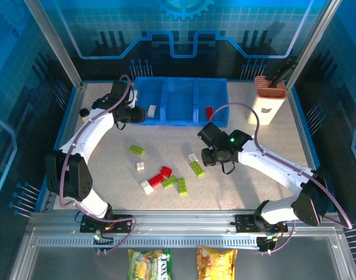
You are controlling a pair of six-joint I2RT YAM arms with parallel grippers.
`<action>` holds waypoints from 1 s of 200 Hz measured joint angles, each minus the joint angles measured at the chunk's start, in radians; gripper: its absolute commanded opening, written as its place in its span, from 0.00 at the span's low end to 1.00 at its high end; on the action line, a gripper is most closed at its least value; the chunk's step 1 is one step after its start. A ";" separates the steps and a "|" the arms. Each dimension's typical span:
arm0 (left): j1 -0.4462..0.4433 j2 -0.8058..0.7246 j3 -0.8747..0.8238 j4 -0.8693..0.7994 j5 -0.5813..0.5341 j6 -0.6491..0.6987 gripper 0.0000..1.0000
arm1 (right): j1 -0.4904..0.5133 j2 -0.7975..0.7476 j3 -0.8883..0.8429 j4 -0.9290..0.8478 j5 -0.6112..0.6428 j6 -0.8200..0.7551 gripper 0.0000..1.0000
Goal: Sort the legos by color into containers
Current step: Pick up the lego from the center of the table.
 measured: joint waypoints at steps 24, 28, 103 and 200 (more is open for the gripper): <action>0.000 -0.034 -0.016 0.036 -0.028 0.013 0.47 | 0.016 0.001 0.000 0.002 -0.001 0.000 0.45; 0.000 -0.043 -0.018 0.041 -0.033 0.014 0.47 | 0.019 0.001 0.000 0.003 -0.001 0.001 0.45; 0.000 -0.101 -0.019 0.034 -0.058 0.015 0.48 | 0.061 0.068 0.026 0.023 -0.004 0.002 0.45; 0.027 -0.175 -0.157 0.004 -0.031 0.014 0.48 | 0.084 0.194 0.099 0.030 0.000 -0.025 0.45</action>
